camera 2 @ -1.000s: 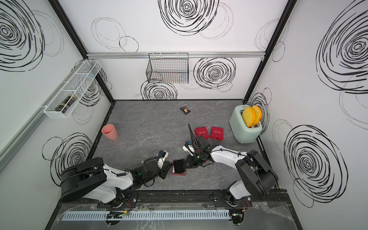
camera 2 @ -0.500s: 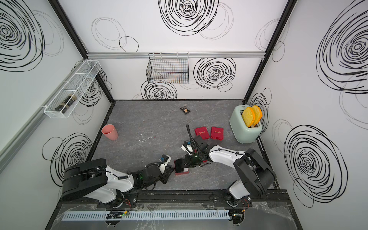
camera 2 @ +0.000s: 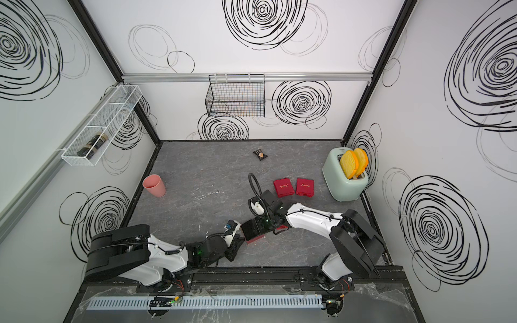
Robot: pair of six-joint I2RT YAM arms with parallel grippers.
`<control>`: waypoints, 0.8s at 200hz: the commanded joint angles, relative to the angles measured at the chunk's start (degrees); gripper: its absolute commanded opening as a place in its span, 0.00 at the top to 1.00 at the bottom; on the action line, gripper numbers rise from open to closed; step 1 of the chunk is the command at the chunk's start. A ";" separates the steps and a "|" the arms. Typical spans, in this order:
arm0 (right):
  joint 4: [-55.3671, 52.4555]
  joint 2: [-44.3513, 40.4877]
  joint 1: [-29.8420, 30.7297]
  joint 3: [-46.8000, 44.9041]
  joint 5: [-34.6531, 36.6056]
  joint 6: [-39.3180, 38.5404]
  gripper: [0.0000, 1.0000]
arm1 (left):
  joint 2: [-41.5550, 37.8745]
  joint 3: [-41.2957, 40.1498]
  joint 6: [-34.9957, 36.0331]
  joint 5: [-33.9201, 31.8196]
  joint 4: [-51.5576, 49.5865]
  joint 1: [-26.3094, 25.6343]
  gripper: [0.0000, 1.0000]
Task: Take the necklace out of the lift-off lid jewelry box
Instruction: Place the inner lining in the jewelry box.
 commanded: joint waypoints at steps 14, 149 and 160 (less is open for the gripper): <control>-7.66 -1.25 2.13 4.67 11.71 -2.28 0.57 | -4.89 0.50 1.08 -2.18 -3.44 1.06 0.67; 1.07 -7.79 6.91 4.41 2.42 -1.47 0.69 | -29.14 -6.95 -0.26 1.65 -13.42 8.42 0.64; 2.37 -7.03 6.91 3.75 0.51 -1.73 0.70 | -30.16 -7.31 -0.34 1.93 -13.63 8.76 0.64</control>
